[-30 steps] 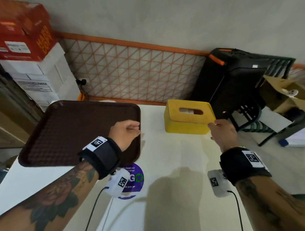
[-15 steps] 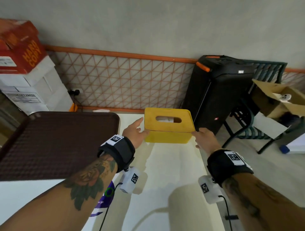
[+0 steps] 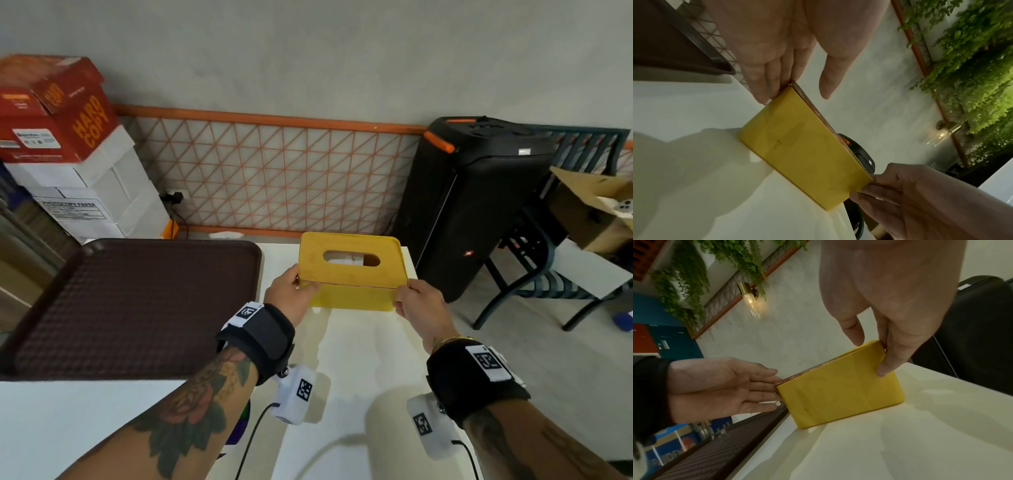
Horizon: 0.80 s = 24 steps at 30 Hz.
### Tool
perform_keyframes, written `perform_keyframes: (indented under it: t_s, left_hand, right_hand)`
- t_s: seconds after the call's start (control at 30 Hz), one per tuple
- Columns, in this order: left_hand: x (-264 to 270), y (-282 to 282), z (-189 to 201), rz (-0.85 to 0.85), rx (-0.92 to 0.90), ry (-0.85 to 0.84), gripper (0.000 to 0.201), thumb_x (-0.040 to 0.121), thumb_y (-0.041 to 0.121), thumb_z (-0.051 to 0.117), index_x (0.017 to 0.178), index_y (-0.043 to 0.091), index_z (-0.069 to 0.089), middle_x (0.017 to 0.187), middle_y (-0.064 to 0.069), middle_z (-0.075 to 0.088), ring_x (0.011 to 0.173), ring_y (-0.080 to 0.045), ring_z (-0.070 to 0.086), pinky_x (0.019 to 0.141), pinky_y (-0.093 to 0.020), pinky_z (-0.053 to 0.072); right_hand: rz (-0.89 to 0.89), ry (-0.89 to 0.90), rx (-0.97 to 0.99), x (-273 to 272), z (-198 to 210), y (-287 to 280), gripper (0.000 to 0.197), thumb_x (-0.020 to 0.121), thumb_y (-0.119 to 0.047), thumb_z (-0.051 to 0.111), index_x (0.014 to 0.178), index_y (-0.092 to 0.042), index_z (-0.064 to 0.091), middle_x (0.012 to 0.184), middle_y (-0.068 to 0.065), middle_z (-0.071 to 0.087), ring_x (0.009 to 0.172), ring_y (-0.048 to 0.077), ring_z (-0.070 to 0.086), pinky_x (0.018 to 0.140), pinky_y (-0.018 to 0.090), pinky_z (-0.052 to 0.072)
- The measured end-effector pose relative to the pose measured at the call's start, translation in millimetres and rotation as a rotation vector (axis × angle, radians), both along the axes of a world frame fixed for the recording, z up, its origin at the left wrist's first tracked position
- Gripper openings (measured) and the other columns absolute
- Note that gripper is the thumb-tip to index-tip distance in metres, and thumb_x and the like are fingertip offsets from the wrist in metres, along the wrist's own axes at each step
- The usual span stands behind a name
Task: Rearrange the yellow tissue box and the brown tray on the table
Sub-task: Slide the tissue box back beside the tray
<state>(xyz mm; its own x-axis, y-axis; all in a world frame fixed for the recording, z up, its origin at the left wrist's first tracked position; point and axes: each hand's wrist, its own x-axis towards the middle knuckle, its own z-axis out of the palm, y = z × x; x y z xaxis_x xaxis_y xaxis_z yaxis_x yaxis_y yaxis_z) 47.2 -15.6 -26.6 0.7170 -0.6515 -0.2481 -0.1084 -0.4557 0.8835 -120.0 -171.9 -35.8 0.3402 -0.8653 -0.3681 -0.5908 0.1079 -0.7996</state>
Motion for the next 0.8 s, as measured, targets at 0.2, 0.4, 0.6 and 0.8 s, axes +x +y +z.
perform_keyframes:
  t_s: [0.2, 0.4, 0.6, 0.8]
  left_hand:
    - [19.5, 13.1, 1.4, 0.038, 0.012, -0.057, 0.024, 0.081, 0.036, 0.059, 0.1, 0.023, 0.065, 0.102, -0.005, 0.071, 0.097, -0.024, 0.064, 0.075, -0.029, 0.047]
    - [26.0, 16.4, -0.9, 0.015, 0.005, -0.05, 0.03, 0.079, 0.034, 0.062, 0.108, 0.023, 0.063, 0.113, -0.002, 0.07, 0.109, -0.02, 0.063, 0.099, -0.042, 0.048]
    - [28.0, 16.4, -5.1, 0.001, 0.008, -0.057, 0.033, 0.076, 0.038, 0.061, 0.106, 0.024, 0.063, 0.109, 0.0, 0.071, 0.107, -0.021, 0.064, 0.098, -0.043, 0.049]
    - [27.8, 15.7, -7.4, -0.006, 0.017, -0.079, 0.028, 0.08, 0.032, 0.061, 0.107, 0.022, 0.062, 0.111, -0.001, 0.07, 0.108, -0.021, 0.063, 0.098, -0.043, 0.049]
  right_hand:
    - [0.023, -0.009, -0.034, 23.7, 10.2, 23.3, 0.029, 0.08, -0.033, 0.046, 0.1, -0.02, 0.062, 0.1, 0.008, 0.068, 0.099, 0.033, 0.065, 0.093, 0.054, 0.054]
    - [0.012, 0.002, -0.023, 29.3, 9.9, 23.4, 0.023, 0.078, -0.034, 0.047, 0.096, -0.025, 0.058, 0.104, 0.008, 0.067, 0.102, 0.033, 0.065, 0.095, 0.054, 0.054]
    - [0.043, 0.033, -0.023, 30.0, 13.8, 23.1, 0.033, 0.077, -0.028, 0.046, 0.104, -0.017, 0.061, 0.104, 0.011, 0.067, 0.102, 0.034, 0.064, 0.096, 0.053, 0.053]
    - [0.084, 0.064, -0.014, 30.0, 12.9, 18.3, 0.039, 0.073, -0.024, 0.045, 0.106, -0.014, 0.063, 0.103, 0.012, 0.066, 0.101, 0.033, 0.062, 0.095, 0.053, 0.053]
